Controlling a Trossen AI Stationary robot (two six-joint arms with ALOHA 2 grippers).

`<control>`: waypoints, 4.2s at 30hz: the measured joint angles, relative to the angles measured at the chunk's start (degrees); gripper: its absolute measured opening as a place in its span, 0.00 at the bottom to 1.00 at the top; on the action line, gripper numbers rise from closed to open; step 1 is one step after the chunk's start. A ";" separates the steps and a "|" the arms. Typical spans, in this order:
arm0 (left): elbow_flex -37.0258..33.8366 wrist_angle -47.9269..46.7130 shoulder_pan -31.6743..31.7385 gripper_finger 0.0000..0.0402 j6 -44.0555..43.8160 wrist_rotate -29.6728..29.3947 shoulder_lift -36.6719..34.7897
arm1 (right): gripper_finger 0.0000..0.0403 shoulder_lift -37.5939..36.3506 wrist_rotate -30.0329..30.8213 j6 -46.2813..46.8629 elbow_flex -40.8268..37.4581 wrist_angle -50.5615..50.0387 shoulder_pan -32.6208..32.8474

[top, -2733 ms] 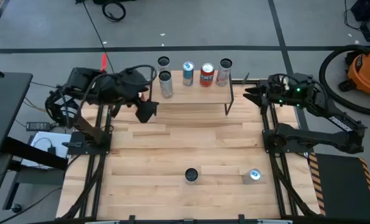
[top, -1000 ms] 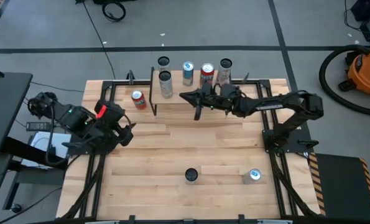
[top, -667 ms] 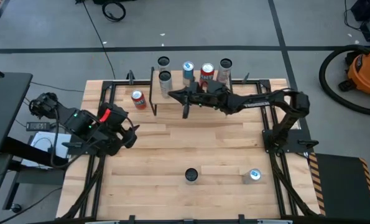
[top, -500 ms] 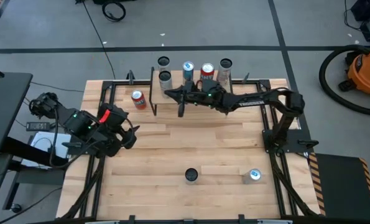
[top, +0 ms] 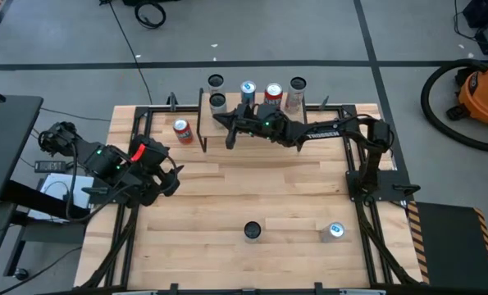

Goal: Place canned beverage on shelf
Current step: Put the white yellow soda can on the shelf aligned with the other white yellow soda can

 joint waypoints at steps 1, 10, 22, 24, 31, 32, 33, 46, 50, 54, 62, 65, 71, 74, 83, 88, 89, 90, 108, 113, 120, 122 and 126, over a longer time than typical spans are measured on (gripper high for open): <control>0.00 0.00 0.00 0.89 0.00 0.02 0.00 | 0.02 0.00 -0.01 0.01 0.03 0.00 -0.08; 0.00 0.02 0.01 0.89 -0.02 0.02 0.00 | 0.02 0.00 0.19 1.05 0.04 -1.45 -0.55; 0.00 0.02 0.00 0.89 -0.02 0.02 0.00 | 0.02 0.00 3.48 1.51 0.04 -2.23 -0.57; 0.00 0.00 0.00 0.89 -0.02 0.02 0.00 | 0.02 0.00 3.70 1.53 0.04 -2.60 -0.57; 0.00 -0.13 0.01 0.89 -0.03 0.02 0.00 | 0.02 0.00 6.13 1.70 0.04 -3.62 -0.54; 0.02 -0.13 0.01 0.89 -0.04 0.02 0.00 | 0.02 0.00 6.21 1.70 0.04 -3.74 -0.54; 0.02 -0.14 0.01 0.89 -0.03 0.02 0.00 | 0.02 0.00 6.23 1.70 0.04 -3.84 -0.54; 0.02 -0.22 0.00 0.89 1.14 0.02 0.00 | 0.02 0.00 8.84 2.13 0.04 -7.96 -0.10; 0.02 -0.21 0.00 0.89 1.24 0.02 0.00 | 0.02 -1.17 11.31 2.02 0.04 -11.60 1.01; 0.02 -0.21 0.00 0.89 1.28 0.02 0.00 | 0.02 -3.76 16.52 0.46 0.04 -14.12 2.42; 0.02 -0.16 0.01 0.89 1.30 0.02 0.00 | 0.02 -7.06 18.27 1.95 0.04 -16.88 0.74; 0.02 -0.17 0.00 0.89 1.29 0.02 0.00 | 0.02 -7.23 19.43 2.03 0.04 -16.69 0.55; 0.02 -0.15 0.02 0.89 1.29 0.02 0.00 | 0.02 -7.23 18.97 2.97 0.04 -16.26 -1.80; 0.02 -0.13 0.02 0.89 1.29 0.02 0.00 | 0.02 -7.23 16.15 3.22 0.04 -15.32 -3.35; 0.02 -0.13 0.01 0.89 1.27 0.03 0.02 | 0.02 -7.21 9.48 5.07 0.04 -13.04 -6.27; 0.02 -0.13 0.02 0.89 1.27 0.03 0.02 | 0.02 -7.21 7.35 6.03 0.04 -13.15 -6.63; 0.02 -0.13 0.00 0.89 1.27 0.04 0.02 | 0.02 -7.21 7.34 6.02 0.04 -13.14 -6.50; 0.02 -0.13 0.01 0.89 1.27 0.04 0.02 | 0.02 -7.20 7.33 5.95 0.04 -13.05 -6.24; 0.02 -0.13 0.00 0.89 1.27 0.04 0.02 | 0.02 -7.17 9.18 6.01 0.04 -12.80 -4.98; 0.02 -0.13 0.00 0.89 1.29 0.04 0.02 | 0.02 -7.17 9.23 6.23 0.04 -12.79 -4.98; 0.02 -0.15 0.01 0.89 1.31 0.05 0.02 | 0.01 -6.33 9.77 6.19 -0.02 -11.94 -4.54; 0.02 -0.16 0.01 0.89 1.31 0.04 0.02 | 0.01 -6.35 9.80 6.27 -0.02 -11.62 -4.54; 0.04 -0.15 0.00 0.89 1.31 0.07 0.02 | 0.01 -6.40 9.42 6.49 0.00 -11.49 -4.54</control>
